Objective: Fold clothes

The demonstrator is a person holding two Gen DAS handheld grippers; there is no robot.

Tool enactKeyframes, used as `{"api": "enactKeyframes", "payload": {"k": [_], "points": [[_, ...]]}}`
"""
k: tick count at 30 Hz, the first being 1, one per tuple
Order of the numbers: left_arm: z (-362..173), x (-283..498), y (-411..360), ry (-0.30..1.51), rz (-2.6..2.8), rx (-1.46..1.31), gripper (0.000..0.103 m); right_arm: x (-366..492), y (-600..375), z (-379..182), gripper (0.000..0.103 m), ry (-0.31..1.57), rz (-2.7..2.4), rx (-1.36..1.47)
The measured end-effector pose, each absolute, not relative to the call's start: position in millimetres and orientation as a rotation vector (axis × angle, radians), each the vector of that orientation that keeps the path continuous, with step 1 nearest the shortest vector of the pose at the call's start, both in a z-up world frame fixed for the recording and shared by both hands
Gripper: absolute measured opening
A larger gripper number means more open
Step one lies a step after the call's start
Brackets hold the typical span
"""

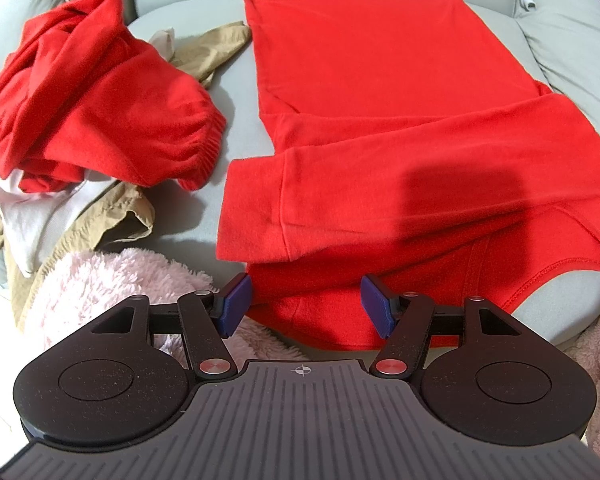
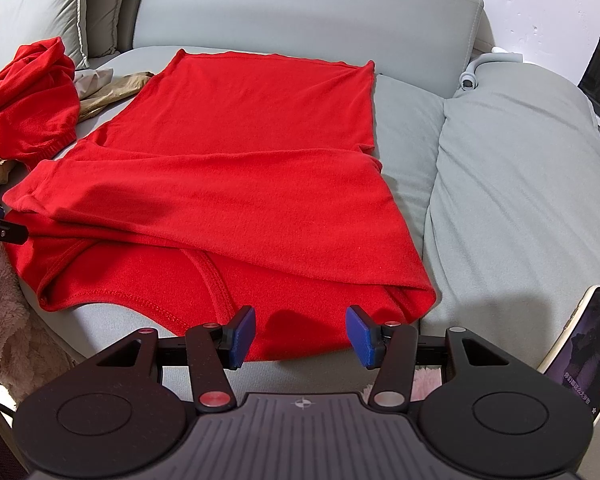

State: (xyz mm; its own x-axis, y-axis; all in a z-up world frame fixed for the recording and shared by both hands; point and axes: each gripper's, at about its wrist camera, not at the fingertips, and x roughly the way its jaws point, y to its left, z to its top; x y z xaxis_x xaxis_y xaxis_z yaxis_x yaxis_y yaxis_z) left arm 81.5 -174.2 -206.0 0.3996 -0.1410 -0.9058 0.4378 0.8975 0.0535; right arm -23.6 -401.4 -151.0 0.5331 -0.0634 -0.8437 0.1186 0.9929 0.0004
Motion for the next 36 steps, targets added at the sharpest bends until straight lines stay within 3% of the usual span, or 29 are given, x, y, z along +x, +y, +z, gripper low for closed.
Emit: {"api": "enactKeyframes", "payload": {"k": [5, 8, 12, 22, 25, 36], "points": [[-190, 72, -178, 1.082, -0.421, 0.286, 0.066, -25, -408, -143, 0.048, 0.966, -0.094, 0.107], [-184, 65, -186, 1.061, -0.491, 0.285, 0.061, -19, -411, -140, 0.039, 0.964, -0.079, 0.132], [-185, 74, -209, 1.029, -0.504, 0.325, 0.059, 9, -407, -142, 0.036, 1.016, -0.05, 0.129], [-212, 85, -247, 1.05, -0.488, 0.399, 0.059, 66, -374, -159, 0.037, 1.1, -0.005, 0.149], [-225, 77, -243, 1.059, -0.501, 0.419, 0.064, 60, -368, -168, 0.038, 1.092, -0.021, 0.135], [-222, 59, -231, 1.142, -0.488, 0.417, 0.064, 17, -373, -163, 0.045, 1.126, -0.046, 0.179]]}}
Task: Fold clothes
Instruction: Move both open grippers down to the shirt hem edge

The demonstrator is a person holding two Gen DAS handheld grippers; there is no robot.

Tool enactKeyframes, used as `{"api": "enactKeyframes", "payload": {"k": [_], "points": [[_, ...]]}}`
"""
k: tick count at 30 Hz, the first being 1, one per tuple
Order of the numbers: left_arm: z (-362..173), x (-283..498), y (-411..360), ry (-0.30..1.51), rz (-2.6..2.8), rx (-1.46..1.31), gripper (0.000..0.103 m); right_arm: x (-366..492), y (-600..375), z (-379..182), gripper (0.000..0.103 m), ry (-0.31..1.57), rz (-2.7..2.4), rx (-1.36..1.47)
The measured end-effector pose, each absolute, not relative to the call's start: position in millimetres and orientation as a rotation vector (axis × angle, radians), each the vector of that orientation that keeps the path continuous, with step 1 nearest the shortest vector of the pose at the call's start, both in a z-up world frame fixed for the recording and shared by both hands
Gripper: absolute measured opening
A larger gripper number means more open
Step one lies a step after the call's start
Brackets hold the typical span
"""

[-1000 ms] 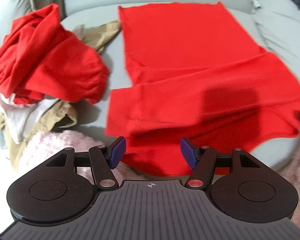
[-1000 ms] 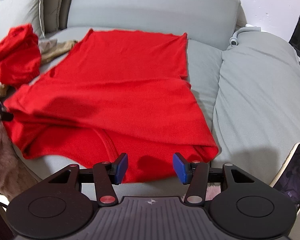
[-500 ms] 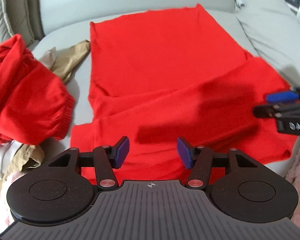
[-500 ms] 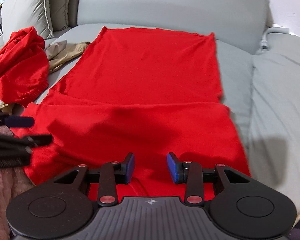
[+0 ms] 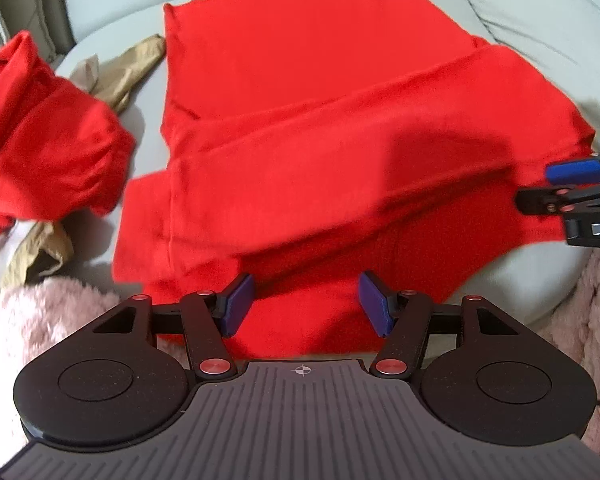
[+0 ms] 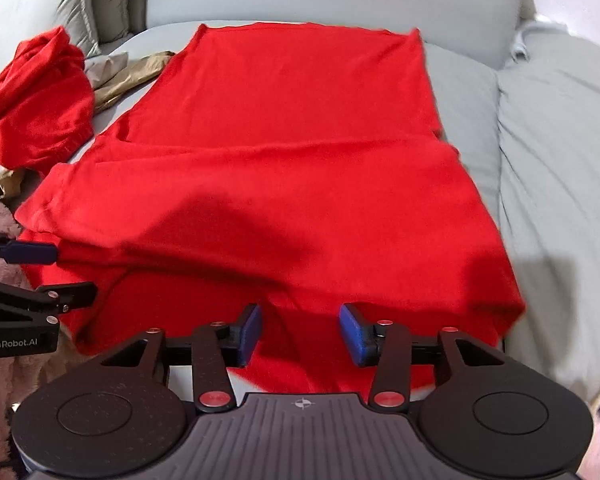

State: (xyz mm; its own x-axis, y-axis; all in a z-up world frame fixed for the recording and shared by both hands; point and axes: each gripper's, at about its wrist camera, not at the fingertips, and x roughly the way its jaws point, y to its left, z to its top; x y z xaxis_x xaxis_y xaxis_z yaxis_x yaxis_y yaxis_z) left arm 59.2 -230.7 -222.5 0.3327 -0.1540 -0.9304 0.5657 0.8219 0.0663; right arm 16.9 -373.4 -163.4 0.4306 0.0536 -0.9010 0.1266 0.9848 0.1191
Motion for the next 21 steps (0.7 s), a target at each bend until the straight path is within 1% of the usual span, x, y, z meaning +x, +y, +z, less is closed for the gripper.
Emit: {"api": "enactKeyframes", "payload": {"k": [5, 10, 15, 21], "points": [[-221, 54, -231, 1.217, -0.481, 0.455, 0.064, 10, -369, -155, 0.046, 1.194, -0.06, 0.142], [-203, 58, -226, 1.195, -0.517, 0.397, 0.064, 10, -373, -132, 0.047, 1.157, -0.023, 0.156], [-180, 95, -219, 1.153, -0.488, 0.303, 0.064, 44, -385, -100, 0.051, 1.086, -0.005, 0.114], [-173, 167, -214, 1.125, -0.438, 0.257, 0.064, 104, -406, -85, 0.054, 1.06, 0.013, 0.089]]}}
